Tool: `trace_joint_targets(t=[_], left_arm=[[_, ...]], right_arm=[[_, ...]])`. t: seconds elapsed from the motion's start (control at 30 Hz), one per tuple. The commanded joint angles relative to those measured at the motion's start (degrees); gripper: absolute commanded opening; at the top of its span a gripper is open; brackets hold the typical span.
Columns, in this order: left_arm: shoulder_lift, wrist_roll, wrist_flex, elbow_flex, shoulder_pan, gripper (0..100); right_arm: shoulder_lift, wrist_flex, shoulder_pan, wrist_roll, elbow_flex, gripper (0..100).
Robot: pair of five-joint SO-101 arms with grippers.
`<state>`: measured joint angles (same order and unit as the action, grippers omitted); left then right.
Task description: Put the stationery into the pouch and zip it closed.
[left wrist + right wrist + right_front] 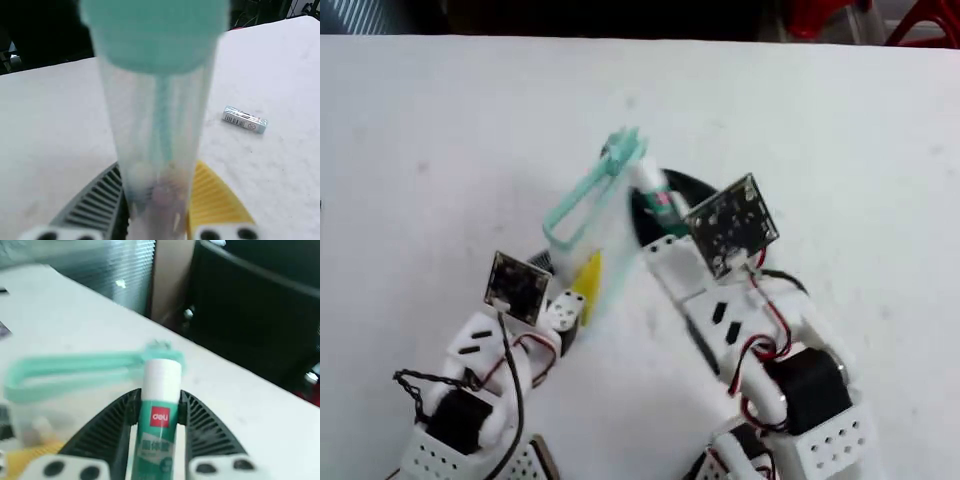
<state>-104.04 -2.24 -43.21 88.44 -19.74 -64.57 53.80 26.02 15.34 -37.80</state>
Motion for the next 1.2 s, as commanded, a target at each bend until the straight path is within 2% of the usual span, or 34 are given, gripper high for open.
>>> trace_joint_targets(t=[0.0,0.13,0.3,0.47,0.63,0.77,0.87,1.03,1.17], left_arm=[[-0.4,-0.1,2.2,-3.9,0.7,7],[-0.4,-0.1,1.9,-3.9,0.7,7],[-0.4,-0.1,1.8,-3.9,0.4,7],[-0.4,-0.1,1.8,-3.8,0.4,7],[-0.4,-0.1,1.8,-3.7,0.4,7],[-0.4,-0.1,1.2,-3.7,0.4,7],[-0.4,-0.1,1.1,-3.7,0.4,7],[-0.4,-0.1,1.1,-3.7,0.4,7],[-0.4,-0.1,1.1,-3.7,0.4,7]], right_arm=[[0.0,1.5,-12.5,7.3,-5.5,1.8],[0.1,-0.6,-22.1,14.2,-17.2,1.8],[0.8,-2.7,-24.9,24.3,-28.6,1.7],[15.3,-2.9,-25.1,24.8,-27.3,1.7],[38.6,-2.6,-26.7,24.4,-17.2,1.7],[50.1,-2.6,-27.1,24.4,-11.9,2.1],[53.0,-2.6,-27.1,23.2,-10.1,5.0],[53.1,-2.5,-26.8,22.4,-9.8,25.9],[53.1,-0.8,-26.8,25.5,-8.8,22.4]])
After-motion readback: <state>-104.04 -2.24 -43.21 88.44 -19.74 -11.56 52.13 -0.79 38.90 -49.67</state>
